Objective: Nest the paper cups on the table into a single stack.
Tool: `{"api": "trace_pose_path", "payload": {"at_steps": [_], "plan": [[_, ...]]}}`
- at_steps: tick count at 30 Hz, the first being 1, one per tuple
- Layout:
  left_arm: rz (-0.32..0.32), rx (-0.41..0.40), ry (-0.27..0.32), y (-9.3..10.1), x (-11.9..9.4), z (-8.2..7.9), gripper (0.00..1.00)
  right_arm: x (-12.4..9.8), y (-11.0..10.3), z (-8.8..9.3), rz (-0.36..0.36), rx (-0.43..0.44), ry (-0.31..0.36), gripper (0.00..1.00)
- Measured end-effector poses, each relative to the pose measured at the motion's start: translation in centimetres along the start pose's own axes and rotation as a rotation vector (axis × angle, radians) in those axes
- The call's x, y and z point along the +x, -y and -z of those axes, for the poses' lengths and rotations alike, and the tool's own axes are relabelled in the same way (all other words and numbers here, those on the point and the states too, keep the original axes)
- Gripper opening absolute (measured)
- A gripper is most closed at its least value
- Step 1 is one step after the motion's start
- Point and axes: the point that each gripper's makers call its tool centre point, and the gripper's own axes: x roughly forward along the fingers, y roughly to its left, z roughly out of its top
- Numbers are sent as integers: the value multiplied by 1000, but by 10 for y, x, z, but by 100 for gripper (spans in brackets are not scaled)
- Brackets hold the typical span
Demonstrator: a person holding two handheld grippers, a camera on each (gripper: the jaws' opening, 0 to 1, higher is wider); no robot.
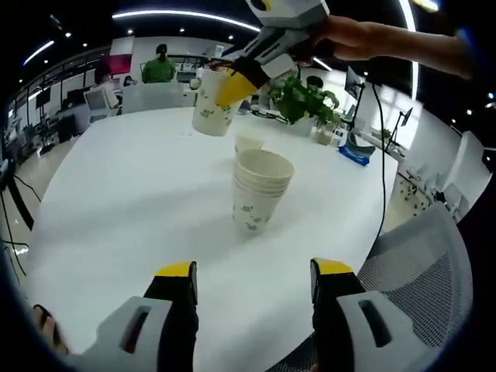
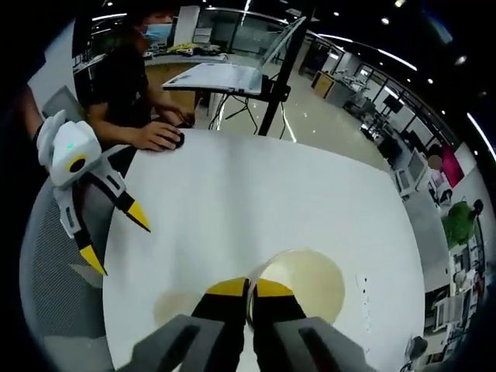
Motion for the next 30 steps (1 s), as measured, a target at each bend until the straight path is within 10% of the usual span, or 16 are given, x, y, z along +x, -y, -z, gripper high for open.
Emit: {"api": "trace_pose_path", "payload": {"at_steps": [30], "plan": [[19,25,-17,5,1,2,57,-31,-80,28,-79,-31,-25,0]]}}
